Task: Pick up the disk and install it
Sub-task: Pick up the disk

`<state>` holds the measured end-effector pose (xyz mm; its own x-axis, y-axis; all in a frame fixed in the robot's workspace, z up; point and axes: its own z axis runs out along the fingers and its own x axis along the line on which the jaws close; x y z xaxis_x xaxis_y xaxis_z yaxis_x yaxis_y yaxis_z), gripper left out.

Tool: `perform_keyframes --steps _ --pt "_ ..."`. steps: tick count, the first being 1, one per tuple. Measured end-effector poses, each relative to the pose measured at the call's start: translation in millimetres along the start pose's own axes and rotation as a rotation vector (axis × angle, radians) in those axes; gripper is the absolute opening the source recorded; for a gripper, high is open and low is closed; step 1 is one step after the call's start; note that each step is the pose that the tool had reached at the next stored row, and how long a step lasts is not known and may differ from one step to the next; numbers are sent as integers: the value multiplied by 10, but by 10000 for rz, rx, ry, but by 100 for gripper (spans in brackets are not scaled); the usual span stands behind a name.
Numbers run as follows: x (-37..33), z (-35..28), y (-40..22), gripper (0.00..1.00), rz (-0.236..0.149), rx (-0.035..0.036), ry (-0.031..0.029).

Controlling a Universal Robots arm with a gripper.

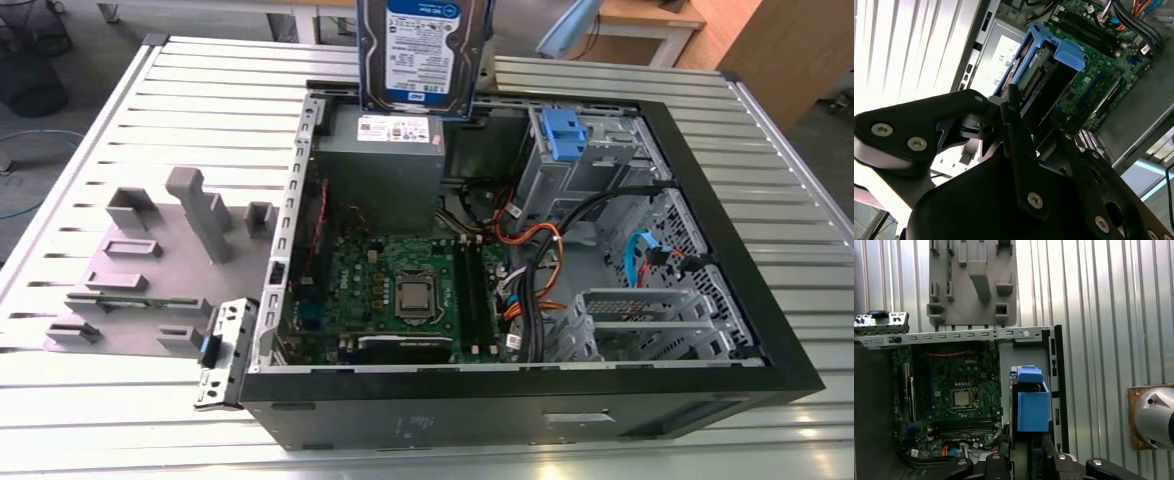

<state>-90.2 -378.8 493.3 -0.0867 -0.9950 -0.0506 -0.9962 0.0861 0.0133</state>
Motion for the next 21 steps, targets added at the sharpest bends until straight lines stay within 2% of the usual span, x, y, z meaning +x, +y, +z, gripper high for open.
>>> perform_keyframes --steps 9,18,21 --pt "-15 -1 -174 35 0 -1 2" --pt "-25 0 -287 35 0 0 0" --pt "-26 0 -304 35 -1 0 0"
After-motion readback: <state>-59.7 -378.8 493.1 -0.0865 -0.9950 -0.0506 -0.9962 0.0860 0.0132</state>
